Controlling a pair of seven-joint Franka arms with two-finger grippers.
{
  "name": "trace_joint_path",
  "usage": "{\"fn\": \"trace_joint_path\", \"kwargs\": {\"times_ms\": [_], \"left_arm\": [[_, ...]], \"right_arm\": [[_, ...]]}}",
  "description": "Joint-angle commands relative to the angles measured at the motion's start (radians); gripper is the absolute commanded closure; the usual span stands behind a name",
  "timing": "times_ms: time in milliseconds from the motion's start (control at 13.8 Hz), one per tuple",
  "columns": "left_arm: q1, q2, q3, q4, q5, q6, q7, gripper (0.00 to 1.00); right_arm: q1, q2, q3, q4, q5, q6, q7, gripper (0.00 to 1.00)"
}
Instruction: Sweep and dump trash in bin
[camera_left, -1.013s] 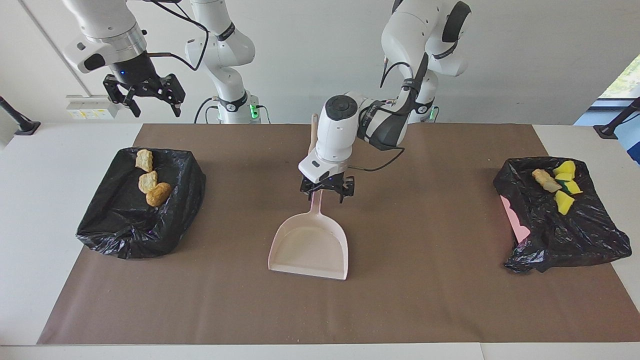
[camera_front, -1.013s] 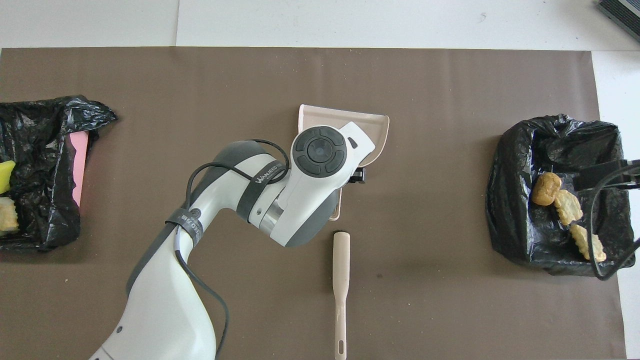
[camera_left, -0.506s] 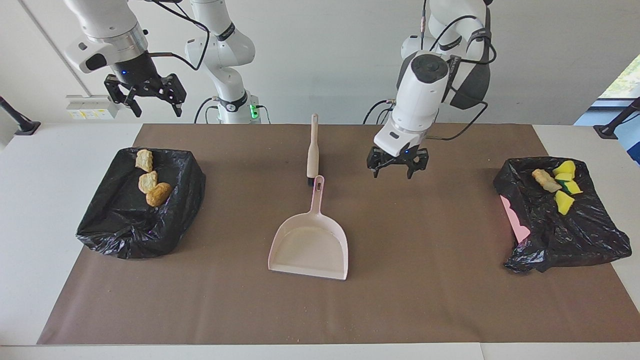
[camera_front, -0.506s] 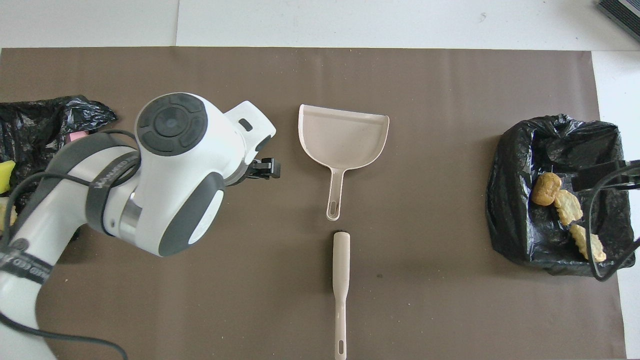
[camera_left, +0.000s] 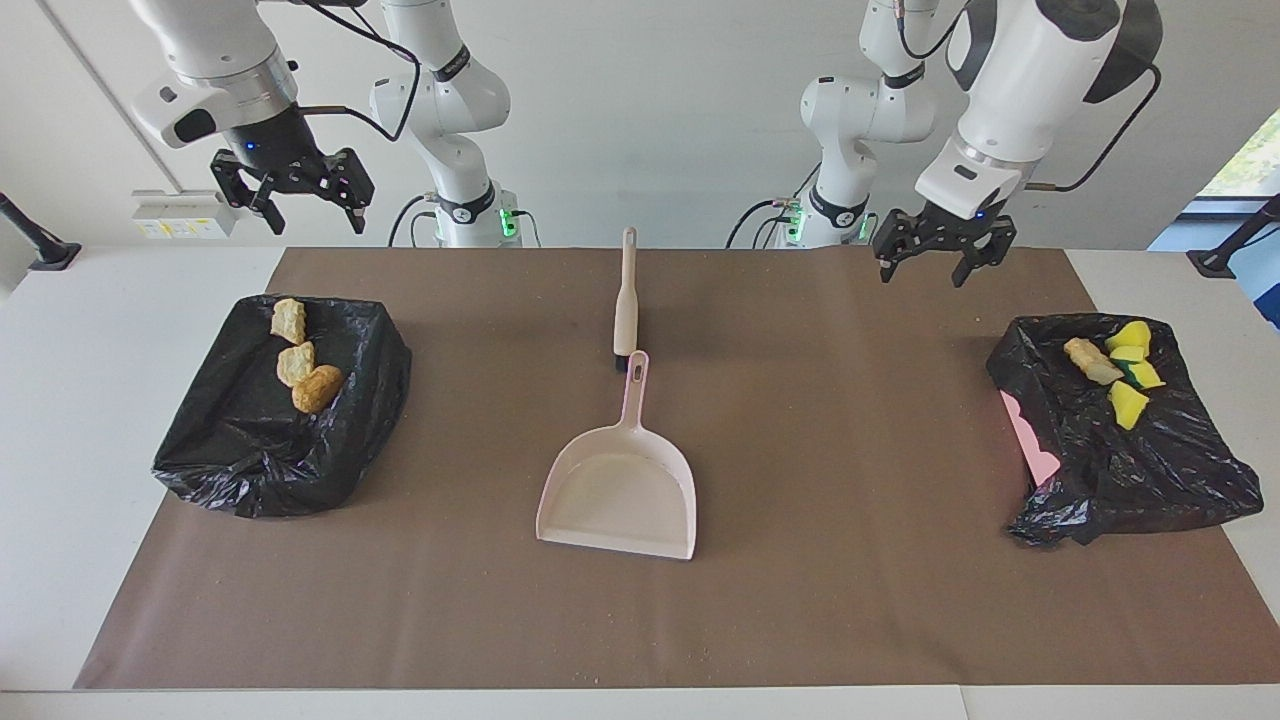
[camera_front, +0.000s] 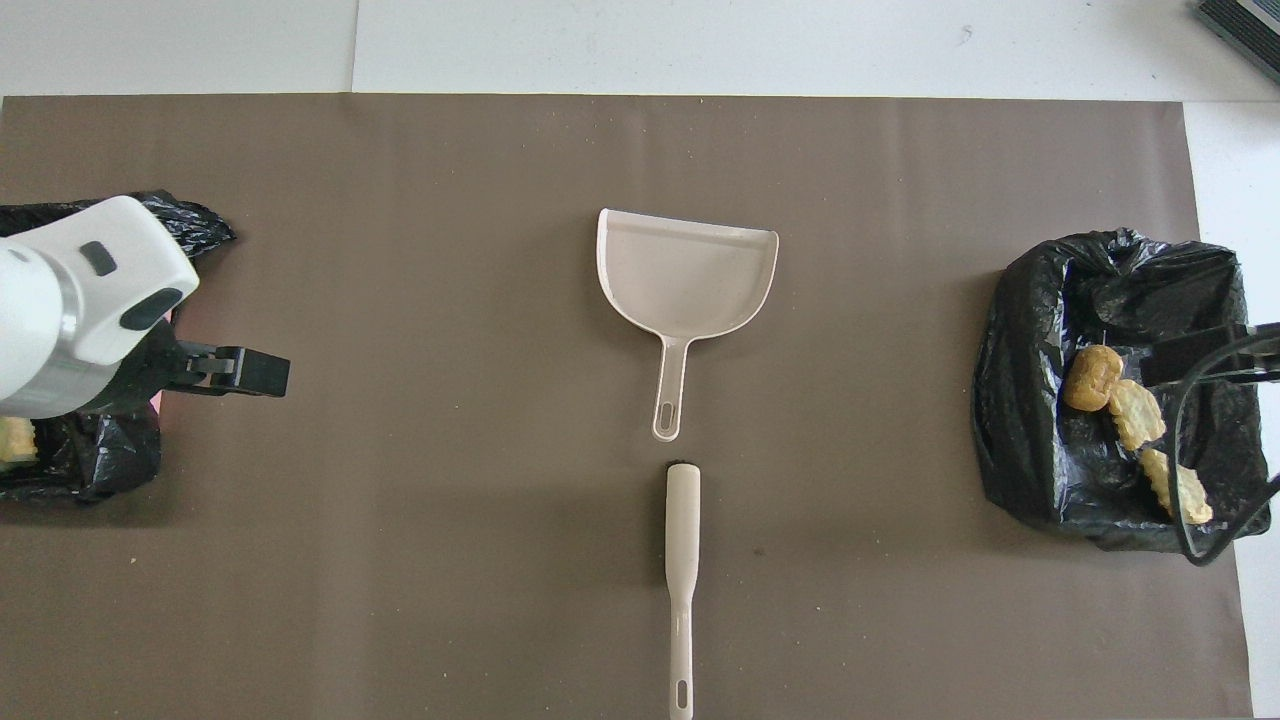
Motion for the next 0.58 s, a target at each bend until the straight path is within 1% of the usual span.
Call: {"fn": "trace_joint_path", "kwargs": {"times_ms": [0,145,362,506], "left_arm": [[0.061,0.033,-0.008,0.151,0.004,-0.132,0.095,0.00],[0.104,0.069,-0.008,0.222,-0.004,-0.193,0.109,0.00],[0.162,0.177,-0.009,0.397,-0.025,-0.301,0.170,0.00],[0.167,0.179,-0.009,0.410,-0.025,-0.306,0.199,0.00]], "right_arm": [[-0.010,-0.030,0.007,-0.036,0.006,0.005,-0.018,0.00],[-0.010,-0.030,0.008,-0.036,0.006,0.003,-0.018,0.00],[-0.013,-0.030,0.008,-0.038,0.006,0.003,-0.020,0.00],[-0.013,-0.031,0.008,-0.041,0.006,0.003,-0.020,0.00]]}}
